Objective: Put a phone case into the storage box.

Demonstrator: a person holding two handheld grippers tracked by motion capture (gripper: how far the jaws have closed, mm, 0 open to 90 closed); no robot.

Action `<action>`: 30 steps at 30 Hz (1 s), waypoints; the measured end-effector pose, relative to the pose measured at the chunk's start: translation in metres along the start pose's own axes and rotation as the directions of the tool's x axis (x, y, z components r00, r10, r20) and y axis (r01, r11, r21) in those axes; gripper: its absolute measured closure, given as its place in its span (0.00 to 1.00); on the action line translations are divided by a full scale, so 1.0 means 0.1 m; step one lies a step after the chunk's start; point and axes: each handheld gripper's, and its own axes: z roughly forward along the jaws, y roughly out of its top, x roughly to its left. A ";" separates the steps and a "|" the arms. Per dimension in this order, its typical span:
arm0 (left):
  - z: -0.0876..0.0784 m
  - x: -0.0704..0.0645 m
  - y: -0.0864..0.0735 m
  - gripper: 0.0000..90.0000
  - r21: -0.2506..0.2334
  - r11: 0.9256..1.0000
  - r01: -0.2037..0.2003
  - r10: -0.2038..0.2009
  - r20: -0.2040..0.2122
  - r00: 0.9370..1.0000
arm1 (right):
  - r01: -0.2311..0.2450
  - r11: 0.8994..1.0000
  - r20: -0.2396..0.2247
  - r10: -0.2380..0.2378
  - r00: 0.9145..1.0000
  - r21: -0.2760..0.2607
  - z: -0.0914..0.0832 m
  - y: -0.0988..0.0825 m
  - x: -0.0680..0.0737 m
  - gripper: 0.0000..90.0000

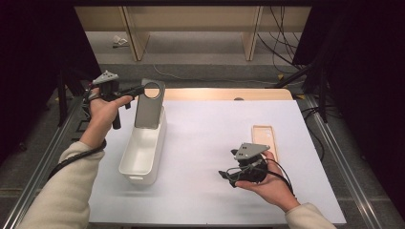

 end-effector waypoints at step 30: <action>0.13 0.12 -0.08 0.91 0.025 1.000 -0.003 0.004 -0.010 1.000 | -0.003 1.000 0.001 0.003 1.000 -0.002 0.00 0.00 0.00 0.20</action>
